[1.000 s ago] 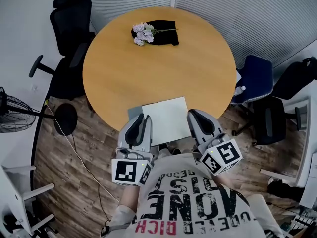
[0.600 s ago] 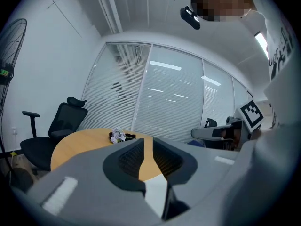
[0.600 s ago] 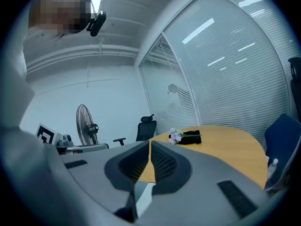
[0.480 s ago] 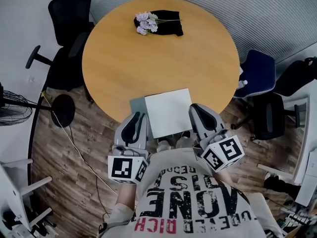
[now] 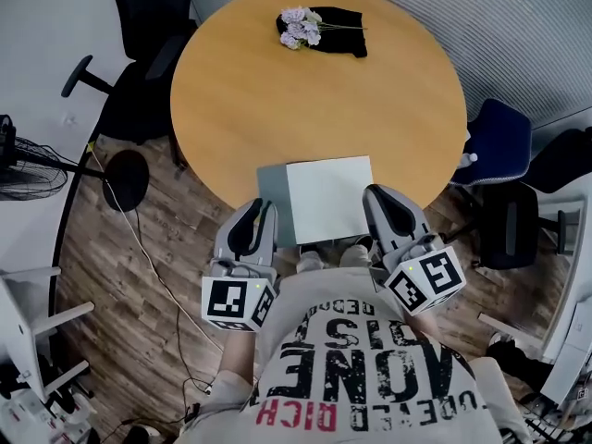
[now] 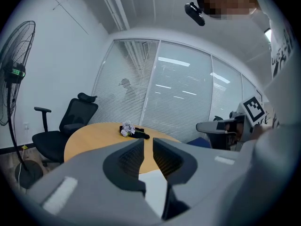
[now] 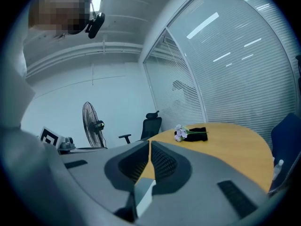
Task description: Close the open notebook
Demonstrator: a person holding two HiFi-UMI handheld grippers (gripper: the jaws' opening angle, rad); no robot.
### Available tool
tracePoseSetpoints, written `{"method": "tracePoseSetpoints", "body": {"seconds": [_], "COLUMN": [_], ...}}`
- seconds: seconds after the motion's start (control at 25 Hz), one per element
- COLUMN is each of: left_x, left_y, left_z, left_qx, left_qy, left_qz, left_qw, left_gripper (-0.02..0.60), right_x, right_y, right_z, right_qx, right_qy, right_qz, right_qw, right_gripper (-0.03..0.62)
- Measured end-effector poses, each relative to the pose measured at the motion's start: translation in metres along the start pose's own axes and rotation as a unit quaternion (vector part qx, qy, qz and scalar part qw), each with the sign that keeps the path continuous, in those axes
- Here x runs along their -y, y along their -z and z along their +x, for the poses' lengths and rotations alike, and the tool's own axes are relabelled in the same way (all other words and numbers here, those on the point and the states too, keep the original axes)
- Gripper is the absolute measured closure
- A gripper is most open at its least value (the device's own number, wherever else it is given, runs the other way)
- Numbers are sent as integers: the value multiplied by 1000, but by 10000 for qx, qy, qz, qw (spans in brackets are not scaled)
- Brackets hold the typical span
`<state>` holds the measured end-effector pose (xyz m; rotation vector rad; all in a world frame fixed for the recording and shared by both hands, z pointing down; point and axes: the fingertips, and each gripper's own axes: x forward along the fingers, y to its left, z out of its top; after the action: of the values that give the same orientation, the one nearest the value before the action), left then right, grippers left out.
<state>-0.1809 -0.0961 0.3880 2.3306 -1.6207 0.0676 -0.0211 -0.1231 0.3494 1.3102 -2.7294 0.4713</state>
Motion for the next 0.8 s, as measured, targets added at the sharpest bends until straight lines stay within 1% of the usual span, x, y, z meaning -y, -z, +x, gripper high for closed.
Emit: {"method": "tracePoseSetpoints", "body": {"seconds": [0.2,0.36,0.44,0.52,0.68,0.8], "left_x": [-12,-24,-28,-32,-35,-38], "left_y": [12,30,44,62,97,114], "left_z": [-3,-4,-3,-3,-4,-5], "left_qx": [-202,-499,-709,-935,-1391,-1611], "left_qy": [-122,-163,-195,-237,-246,-245], "left_qz": [-64,-327,-353,-377,-618,-719], "left_qw": [9997,9981,9967,9946,9881,9840], "left_gripper": [512,512,512,511,498,496], "right_x": [0,0,2,4,8,9], "right_y": [1,0,0,2,3,3], "right_z": [4,7,8,8,7,8], "right_qx": [-39,-47,-51,-65,-96,-103], "right_qy": [-34,-72,-64,-26,40,73], "right_qz": [-30,-25,-30,-12,3,8], "right_qw": [10000,10000,10000,10000,9999,9999], "right_gripper": [574,574,574,574,574,574]}}
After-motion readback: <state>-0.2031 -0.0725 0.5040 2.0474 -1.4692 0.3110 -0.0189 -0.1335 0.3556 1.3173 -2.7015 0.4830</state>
